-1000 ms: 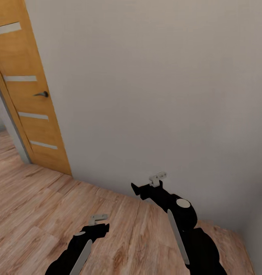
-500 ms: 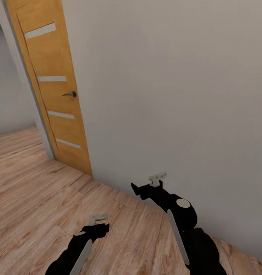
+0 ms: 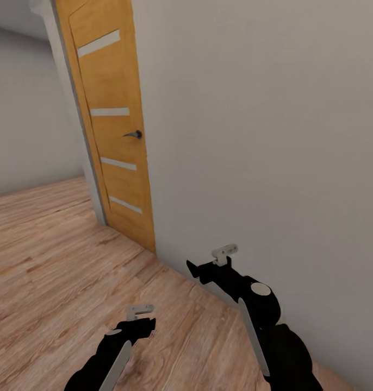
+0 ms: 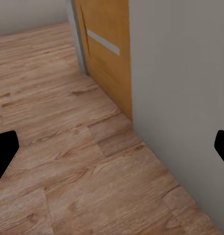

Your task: Move the two storage containers from the living room to the garage. In the garage, place one container on the floor and stack the other container on top of it (either order is fine).

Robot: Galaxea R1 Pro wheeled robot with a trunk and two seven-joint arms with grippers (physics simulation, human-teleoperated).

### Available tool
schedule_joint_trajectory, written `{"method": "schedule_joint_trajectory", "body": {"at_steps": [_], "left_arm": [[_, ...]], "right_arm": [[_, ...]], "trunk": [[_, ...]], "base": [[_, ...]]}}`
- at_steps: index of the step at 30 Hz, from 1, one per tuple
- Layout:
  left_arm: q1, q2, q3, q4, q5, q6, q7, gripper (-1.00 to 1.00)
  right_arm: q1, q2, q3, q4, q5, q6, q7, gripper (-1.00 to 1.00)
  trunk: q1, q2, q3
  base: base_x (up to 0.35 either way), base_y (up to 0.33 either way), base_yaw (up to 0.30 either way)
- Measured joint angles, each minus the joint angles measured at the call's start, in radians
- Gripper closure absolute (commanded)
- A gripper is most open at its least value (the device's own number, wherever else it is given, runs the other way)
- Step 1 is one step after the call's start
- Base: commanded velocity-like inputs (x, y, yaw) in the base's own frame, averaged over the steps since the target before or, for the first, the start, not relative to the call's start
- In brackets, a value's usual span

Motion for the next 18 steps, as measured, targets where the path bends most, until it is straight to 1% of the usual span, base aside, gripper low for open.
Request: {"method": "schedule_joint_trajectory", "body": {"at_steps": [18], "left_arm": [[0.0,0.0,0.0,0.0,0.0,0.0,0.0,-1.0]], "right_arm": [[0.0,0.0,0.0,0.0,0.0,0.0,0.0,-1.0]], "trunk": [[0.0,0.0,0.0]], "base": [[0.313,0.135,0.29]]}}
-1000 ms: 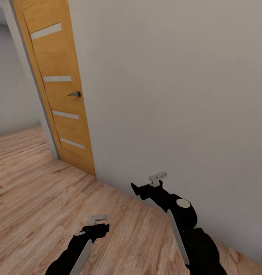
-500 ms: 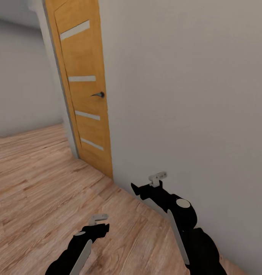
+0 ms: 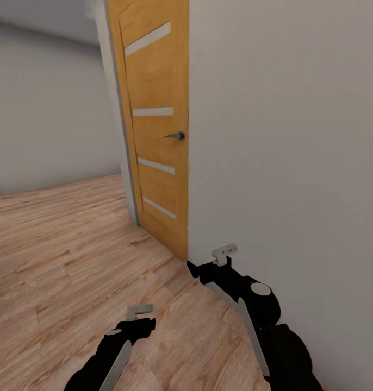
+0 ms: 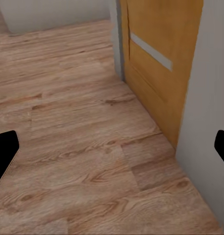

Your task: Move the two storage containers from the living room to the garage. In the garage, place one container on the floor and stack the other container on top of it (either order is fine).

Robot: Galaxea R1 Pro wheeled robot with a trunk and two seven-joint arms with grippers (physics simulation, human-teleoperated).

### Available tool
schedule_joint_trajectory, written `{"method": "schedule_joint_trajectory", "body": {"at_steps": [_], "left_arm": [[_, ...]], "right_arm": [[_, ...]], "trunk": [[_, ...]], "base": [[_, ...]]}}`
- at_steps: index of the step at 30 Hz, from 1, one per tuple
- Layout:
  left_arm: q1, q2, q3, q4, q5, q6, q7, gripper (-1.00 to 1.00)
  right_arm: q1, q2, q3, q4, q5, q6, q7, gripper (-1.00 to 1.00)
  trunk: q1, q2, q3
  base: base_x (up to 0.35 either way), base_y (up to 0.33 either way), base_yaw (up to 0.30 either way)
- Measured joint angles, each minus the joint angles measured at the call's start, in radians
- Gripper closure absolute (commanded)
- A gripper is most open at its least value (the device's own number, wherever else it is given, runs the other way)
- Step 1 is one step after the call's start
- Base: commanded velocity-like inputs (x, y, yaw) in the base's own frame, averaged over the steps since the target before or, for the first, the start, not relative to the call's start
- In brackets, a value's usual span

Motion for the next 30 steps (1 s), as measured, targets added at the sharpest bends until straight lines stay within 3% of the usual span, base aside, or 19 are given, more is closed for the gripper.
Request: {"method": "schedule_joint_trajectory", "body": {"at_steps": [30], "left_arm": [[0.0,0.011,0.005,-0.011,0.0,-0.001,-0.002,-1.0]], "right_arm": [[0.0,0.0,0.002,0.0,0.002,-0.002,0.0,-1.0]], "trunk": [[0.0,0.0,0.0]], "base": [[0.313,0.163,0.278]]}}
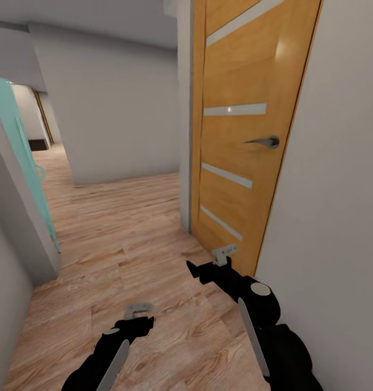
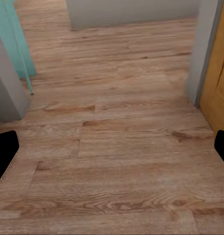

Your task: Move the two storage containers from the living room to the garage. In the garage, place one container on the floor and stack the other container on top of it (either order is fine).

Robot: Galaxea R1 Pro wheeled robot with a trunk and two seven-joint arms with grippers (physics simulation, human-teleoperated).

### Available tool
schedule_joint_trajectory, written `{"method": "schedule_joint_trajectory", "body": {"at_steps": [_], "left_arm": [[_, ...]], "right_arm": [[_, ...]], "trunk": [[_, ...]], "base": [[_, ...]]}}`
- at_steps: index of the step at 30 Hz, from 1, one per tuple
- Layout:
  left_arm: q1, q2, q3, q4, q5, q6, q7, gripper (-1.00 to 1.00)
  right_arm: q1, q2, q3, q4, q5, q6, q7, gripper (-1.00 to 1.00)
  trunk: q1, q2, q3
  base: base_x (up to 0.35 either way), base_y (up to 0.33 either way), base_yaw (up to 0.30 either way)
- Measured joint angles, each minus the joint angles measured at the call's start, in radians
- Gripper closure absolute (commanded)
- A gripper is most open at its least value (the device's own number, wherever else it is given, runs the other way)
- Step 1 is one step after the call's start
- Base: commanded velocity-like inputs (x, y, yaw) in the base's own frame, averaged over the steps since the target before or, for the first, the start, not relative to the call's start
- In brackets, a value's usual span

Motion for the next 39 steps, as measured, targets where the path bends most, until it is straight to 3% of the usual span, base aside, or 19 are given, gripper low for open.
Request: {"method": "schedule_joint_trajectory", "body": {"at_steps": [22,39], "left_arm": [[0.0,0.001,0.001,0.007,0.0,0.001,0.001,-1.0],[0.0,0.0,0.002,0.005,0.0,0.003,0.005,-1.0]], "right_arm": [[0.0,0.002,0.022,0.0,0.0,-0.002,0.0,-1.0],[0.0,0.003,0.023,0.0,0.001,0.0,-0.01,-1.0]], "trunk": [[0.0,0.0,0.0],[0.0,0.0,0.0]], "base": [[0.327,-0.029,0.049],[0.281,-0.173,0.263]]}}
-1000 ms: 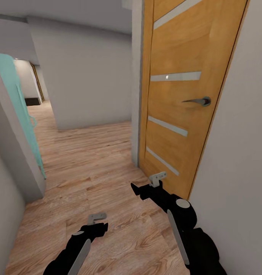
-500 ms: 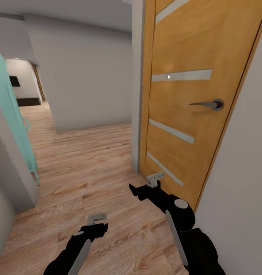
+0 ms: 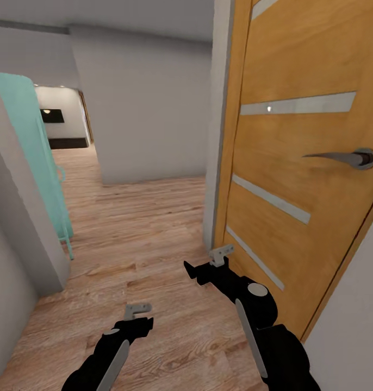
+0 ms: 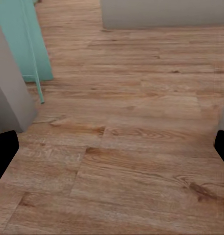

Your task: Move the two storage containers from the living room to the garage. In the garage, place one container on the floor and stack the other container on top of it (either order is fine).

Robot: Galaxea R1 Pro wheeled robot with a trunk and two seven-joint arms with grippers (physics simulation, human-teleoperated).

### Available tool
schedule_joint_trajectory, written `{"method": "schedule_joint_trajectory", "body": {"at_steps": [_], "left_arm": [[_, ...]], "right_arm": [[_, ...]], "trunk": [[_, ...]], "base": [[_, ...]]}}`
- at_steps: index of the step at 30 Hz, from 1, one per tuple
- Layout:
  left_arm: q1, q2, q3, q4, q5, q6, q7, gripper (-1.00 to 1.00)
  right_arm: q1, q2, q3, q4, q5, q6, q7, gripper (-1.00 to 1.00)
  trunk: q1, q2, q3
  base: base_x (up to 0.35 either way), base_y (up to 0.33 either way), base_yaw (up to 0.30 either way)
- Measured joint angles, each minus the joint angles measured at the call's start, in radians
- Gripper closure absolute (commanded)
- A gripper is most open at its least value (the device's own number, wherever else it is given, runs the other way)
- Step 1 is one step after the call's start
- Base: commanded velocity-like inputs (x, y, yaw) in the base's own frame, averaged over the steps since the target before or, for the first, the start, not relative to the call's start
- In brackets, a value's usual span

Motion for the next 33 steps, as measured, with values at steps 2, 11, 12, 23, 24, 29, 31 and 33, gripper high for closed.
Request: {"method": "schedule_joint_trajectory", "body": {"at_steps": [2,11,12,23,24,29,31,33], "left_arm": [[0.0,0.0,0.0,0.0,0.0,-0.001,0.0,-1.0],[0.0,0.001,0.0,-0.005,0.0,-0.003,-0.001,-1.0],[0.0,0.001,0.0,-0.006,0.0,-0.003,-0.001,-1.0],[0.0,0.024,0.0,-0.048,0.0,-0.004,0.0,-1.0],[0.001,0.038,-0.001,-0.07,0.001,-0.004,0.0,-1.0],[0.001,0.071,0.027,-0.159,0.005,-0.005,-0.001,-1.0],[0.003,0.074,0.074,-0.227,0.006,-0.006,-0.003,-1.0],[0.006,0.074,0.092,-0.288,0.007,-0.007,-0.001,-1.0]], "right_arm": [[0.0,0.0,0.0,0.0,0.0,0.0,-0.004,-1.0],[0.0,0.0,0.0,0.0,0.0,0.0,-0.008,-1.0],[0.0,0.0,0.0,0.0,0.0,0.0,-0.008,-1.0],[0.0,-0.002,0.0,0.001,0.001,-0.003,-0.02,-1.0],[0.0,-0.002,0.0,0.001,0.002,-0.004,-0.034,-1.0],[0.0,-0.001,0.0,0.002,0.001,-0.01,-0.14,-1.0],[0.0,0.0,0.0,0.004,-0.001,-0.011,-0.214,-1.0],[0.0,0.002,0.0,0.011,-0.003,-0.012,-0.261,-1.0]], "trunk": [[0.0,0.0,0.0],[0.0,0.0,0.0],[0.0,0.0,0.0],[0.0,0.0,0.0],[0.0,0.0,0.0],[0.0,0.0,0.0],[0.0,0.0,0.0],[0.0,0.0,0.0]], "base": [[0.251,-0.14,0.291],[0.259,-0.056,0.291],[0.29,0.063,0.291],[0.314,0.095,0.102],[0.321,0.119,0.003],[0.321,0.121,0.001],[0.321,0.122,0.0],[0.321,0.116,0.0]]}}
